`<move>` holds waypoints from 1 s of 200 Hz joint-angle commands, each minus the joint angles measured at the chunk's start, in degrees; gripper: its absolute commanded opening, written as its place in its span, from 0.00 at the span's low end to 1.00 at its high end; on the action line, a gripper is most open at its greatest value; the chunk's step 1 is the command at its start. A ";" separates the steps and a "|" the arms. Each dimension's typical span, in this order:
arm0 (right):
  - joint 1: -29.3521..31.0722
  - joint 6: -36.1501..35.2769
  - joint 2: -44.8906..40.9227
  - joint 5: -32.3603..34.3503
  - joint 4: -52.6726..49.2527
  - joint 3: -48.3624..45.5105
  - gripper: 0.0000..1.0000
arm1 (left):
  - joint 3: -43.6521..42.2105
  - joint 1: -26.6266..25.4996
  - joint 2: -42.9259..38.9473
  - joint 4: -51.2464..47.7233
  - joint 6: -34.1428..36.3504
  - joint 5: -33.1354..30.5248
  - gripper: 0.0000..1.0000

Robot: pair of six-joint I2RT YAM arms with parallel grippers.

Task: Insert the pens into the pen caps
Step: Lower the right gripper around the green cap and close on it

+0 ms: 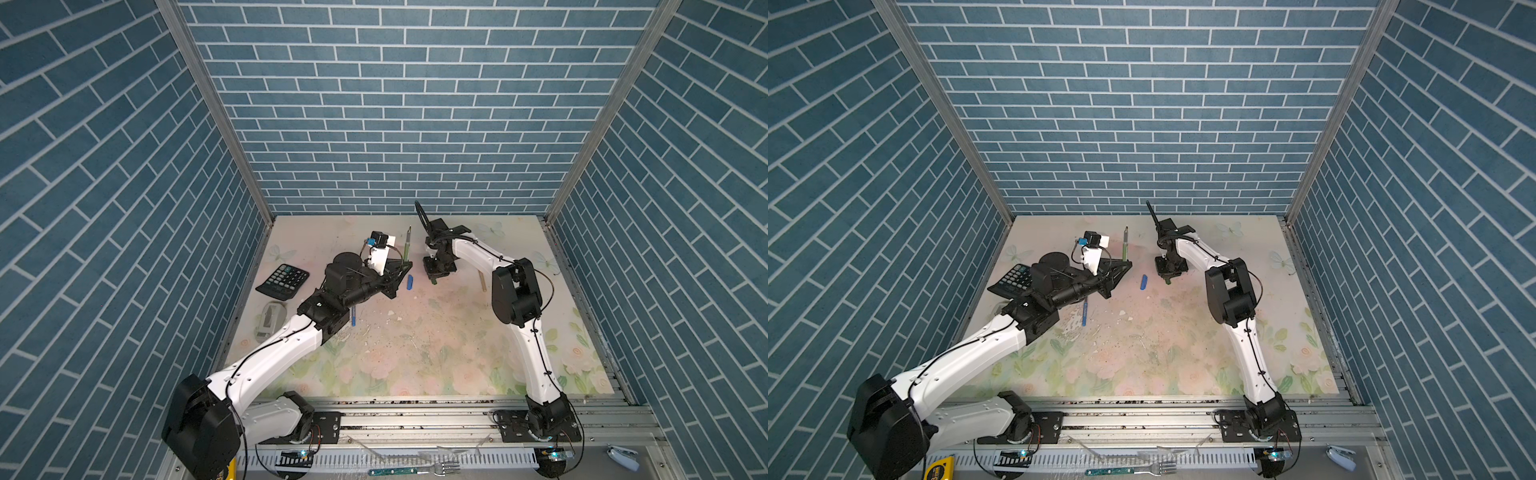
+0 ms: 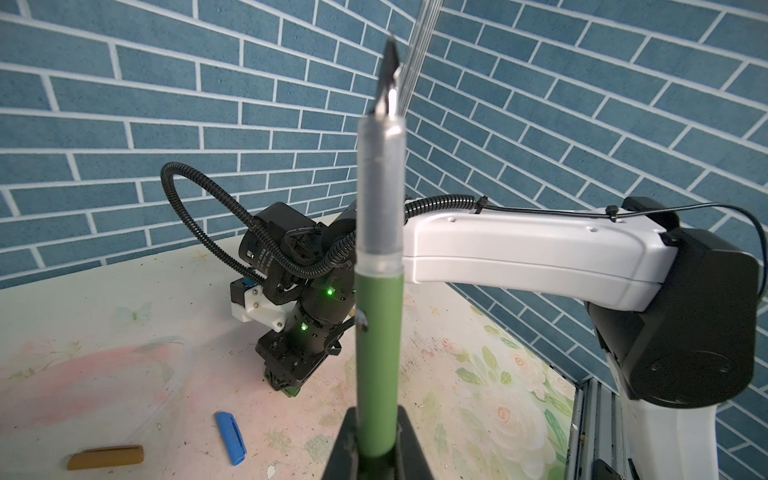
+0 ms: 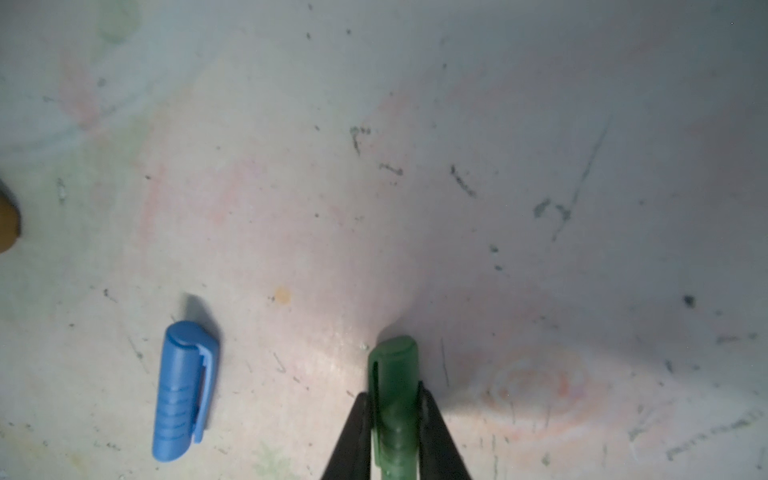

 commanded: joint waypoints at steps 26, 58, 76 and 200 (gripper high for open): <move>0.40 1.37 -1.23 -1.76 1.08 -0.90 0.31 | 0.89 0.09 0.02 0.89 0.14 0.31 0.00; -0.55 2.21 -2.81 -6.57 2.77 -1.87 0.31 | 0.90 0.13 -0.01 0.89 0.14 0.36 0.00; -1.26 3.14 -2.56 -9.12 3.45 -1.91 0.33 | 0.91 0.13 -0.04 0.89 0.10 0.42 0.00; -1.13 1.72 1.06 -5.00 1.08 -0.22 0.24 | 0.98 0.13 0.04 0.89 0.14 0.60 0.00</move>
